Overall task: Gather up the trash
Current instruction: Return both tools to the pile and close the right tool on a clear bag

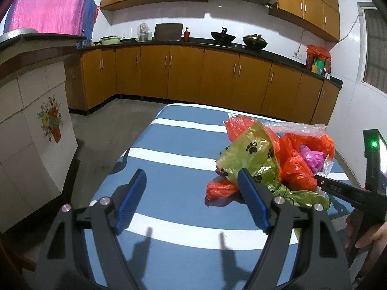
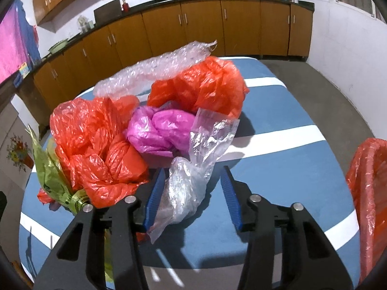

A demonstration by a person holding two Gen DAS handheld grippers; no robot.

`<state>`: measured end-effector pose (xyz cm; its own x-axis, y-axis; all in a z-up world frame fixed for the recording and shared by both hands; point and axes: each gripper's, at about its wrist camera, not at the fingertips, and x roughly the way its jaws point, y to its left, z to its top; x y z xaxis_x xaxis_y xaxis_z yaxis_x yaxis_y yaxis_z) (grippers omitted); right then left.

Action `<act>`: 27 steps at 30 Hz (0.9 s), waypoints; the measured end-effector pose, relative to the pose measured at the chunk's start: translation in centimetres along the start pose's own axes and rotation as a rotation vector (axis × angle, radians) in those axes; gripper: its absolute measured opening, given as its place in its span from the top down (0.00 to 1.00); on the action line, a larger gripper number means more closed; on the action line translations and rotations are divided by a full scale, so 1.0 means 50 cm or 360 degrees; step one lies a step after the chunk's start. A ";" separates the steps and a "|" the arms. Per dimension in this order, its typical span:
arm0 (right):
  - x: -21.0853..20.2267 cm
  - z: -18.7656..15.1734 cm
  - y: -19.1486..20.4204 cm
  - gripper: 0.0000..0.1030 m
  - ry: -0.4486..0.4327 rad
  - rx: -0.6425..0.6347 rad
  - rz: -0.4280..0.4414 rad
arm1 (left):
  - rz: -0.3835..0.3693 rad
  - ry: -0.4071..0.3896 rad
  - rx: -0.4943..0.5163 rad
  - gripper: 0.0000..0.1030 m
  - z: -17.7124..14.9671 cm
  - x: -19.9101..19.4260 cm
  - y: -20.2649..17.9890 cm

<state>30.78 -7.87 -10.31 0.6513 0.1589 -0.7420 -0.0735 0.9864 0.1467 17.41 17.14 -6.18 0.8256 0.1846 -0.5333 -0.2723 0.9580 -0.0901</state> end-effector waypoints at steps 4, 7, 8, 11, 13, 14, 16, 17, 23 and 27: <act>0.002 -0.003 -0.005 0.66 0.0018 -0.0011 0.0012 | -0.0014 0.0002 0.0015 0.25 -0.002 0.000 -0.010; -0.002 -0.008 -0.012 0.69 0.0019 -0.0023 0.0011 | -0.0032 0.0006 0.0028 0.26 -0.002 0.000 -0.023; -0.005 -0.010 -0.014 0.70 0.0018 -0.0025 0.0012 | -0.0041 0.0008 0.0035 0.26 -0.002 -0.001 -0.029; -0.013 -0.016 -0.030 0.71 0.0019 -0.0017 -0.0003 | -0.0069 0.0012 0.0058 0.26 -0.003 -0.002 -0.047; -0.021 -0.022 -0.045 0.71 0.0016 -0.0012 -0.0031 | -0.0088 0.0018 0.0075 0.26 -0.004 -0.002 -0.060; -0.024 -0.025 -0.052 0.71 0.0013 -0.0011 -0.0048 | -0.0100 0.0024 0.0083 0.26 -0.005 -0.001 -0.069; -0.033 -0.029 -0.070 0.71 0.0009 -0.0001 -0.0083 | -0.0121 0.0037 0.0092 0.26 -0.005 0.003 -0.081; -0.037 -0.031 -0.078 0.72 0.0007 0.0006 -0.0098 | -0.0133 0.0048 0.0092 0.26 -0.005 0.007 -0.090; -0.054 -0.039 -0.138 0.71 0.0001 0.0080 -0.0153 | -0.0160 0.0110 0.0068 0.26 0.011 0.048 -0.127; -0.058 -0.046 -0.148 0.72 -0.0004 0.0067 -0.0152 | -0.0126 0.0137 0.0085 0.26 0.031 0.085 -0.146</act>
<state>27.71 -15.55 -10.77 0.6556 0.0643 -0.7523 0.0206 0.9945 0.1030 23.68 11.29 -6.50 0.7975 0.0904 -0.5966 -0.1793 0.9795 -0.0913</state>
